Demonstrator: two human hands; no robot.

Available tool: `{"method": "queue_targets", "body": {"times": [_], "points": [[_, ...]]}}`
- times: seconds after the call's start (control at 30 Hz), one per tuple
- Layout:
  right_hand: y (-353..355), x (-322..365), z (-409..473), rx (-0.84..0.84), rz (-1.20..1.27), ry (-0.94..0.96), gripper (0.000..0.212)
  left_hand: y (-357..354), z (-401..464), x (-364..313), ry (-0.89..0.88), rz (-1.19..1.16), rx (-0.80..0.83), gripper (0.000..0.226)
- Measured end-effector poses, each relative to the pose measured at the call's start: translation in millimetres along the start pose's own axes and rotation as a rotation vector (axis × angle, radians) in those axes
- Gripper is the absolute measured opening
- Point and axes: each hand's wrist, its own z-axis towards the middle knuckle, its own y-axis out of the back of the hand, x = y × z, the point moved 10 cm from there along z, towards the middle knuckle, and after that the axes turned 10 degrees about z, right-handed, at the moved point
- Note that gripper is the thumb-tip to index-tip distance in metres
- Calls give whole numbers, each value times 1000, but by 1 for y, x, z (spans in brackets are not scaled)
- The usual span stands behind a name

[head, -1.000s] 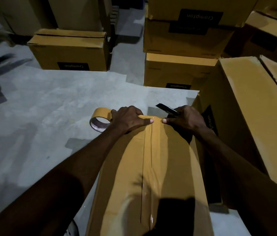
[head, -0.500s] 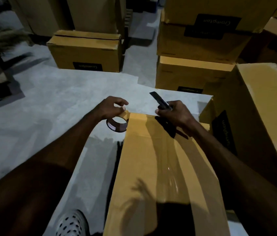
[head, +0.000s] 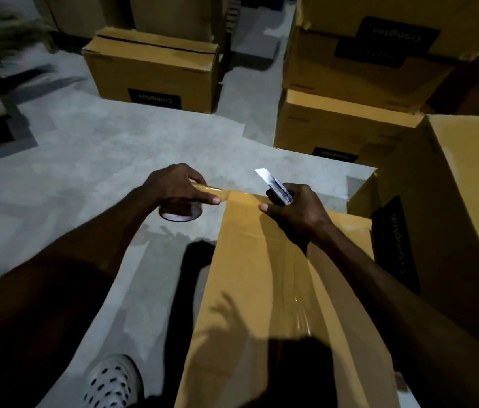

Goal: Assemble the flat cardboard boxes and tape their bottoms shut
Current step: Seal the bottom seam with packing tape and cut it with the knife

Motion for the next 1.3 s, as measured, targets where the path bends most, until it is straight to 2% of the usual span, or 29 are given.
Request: {"method": "queue_targets", "body": {"times": [0.07, 0.17, 0.2, 0.33, 0.5, 0.6, 0.8, 0.9, 0.97, 1.07, 1.17, 1.3], "points": [[0, 2, -1, 4, -16, -2, 32, -2, 0, 4, 18, 8, 19, 56], [-1, 7, -2, 20, -29, -12, 26, -5, -7, -9, -114, -271, 138, 33], [1, 10, -2, 5, -32, -20, 25, 0, -9, -11, -137, -301, 141, 28], [0, 34, -8, -10, 90, -38, 26, 13, -5, -3, -129, -263, 73, 16], [-57, 61, -46, 290, 201, -131, 21, 16, 2, 2, -78, -116, -14, 19], [-86, 69, -65, 372, 104, -75, 21, 23, 0, 0, -40, 15, -68, 26], [-105, 76, -63, 207, -71, 49, 31, 26, -6, 1, -26, 92, -133, 27], [-108, 80, -59, 134, -155, 101, 23, 25, -6, 2, -31, 86, -137, 27], [-112, 85, -57, 107, -188, 118, 28, 26, -7, 2, -36, 79, -140, 28], [-119, 83, -50, 94, -192, 80, 42, 29, -9, 1, -38, 71, -133, 27], [-123, 76, -40, 83, -259, -14, 35, 29, -10, -1, -22, 100, -133, 27], [-131, 76, -42, 132, -328, -58, 42, 29, -11, 2, 79, 204, -240, 32]]}}
